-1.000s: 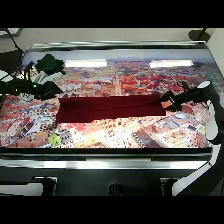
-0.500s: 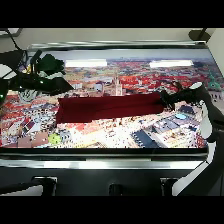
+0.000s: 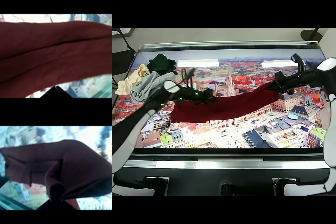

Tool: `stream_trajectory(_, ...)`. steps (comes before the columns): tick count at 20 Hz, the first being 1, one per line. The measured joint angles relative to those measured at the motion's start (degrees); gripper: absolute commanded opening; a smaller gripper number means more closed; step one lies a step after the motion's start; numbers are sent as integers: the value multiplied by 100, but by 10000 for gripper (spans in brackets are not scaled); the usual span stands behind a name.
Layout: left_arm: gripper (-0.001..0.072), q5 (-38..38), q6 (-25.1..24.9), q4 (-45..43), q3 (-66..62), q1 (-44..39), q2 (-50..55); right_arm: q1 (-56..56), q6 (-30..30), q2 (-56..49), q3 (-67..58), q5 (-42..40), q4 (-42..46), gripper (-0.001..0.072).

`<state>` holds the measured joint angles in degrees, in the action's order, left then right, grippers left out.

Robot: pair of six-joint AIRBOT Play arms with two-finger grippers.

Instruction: Fold the shirts.

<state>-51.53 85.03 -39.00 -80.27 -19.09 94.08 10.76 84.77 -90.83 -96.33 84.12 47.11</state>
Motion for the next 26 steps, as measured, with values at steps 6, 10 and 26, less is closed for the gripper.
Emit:
stream_trajectory(6,35,400,-177,1873,17,-638,975,-192,455,1397,-4,616,160,39)
stream_trajectory(10,35,437,-761,3617,20,-1161,1561,-210,778,1786,-4,1119,201,41)
stream_trajectory(26,32,-138,-1283,890,22,1390,-1244,-2153,1366,586,0,-1073,-208,42)
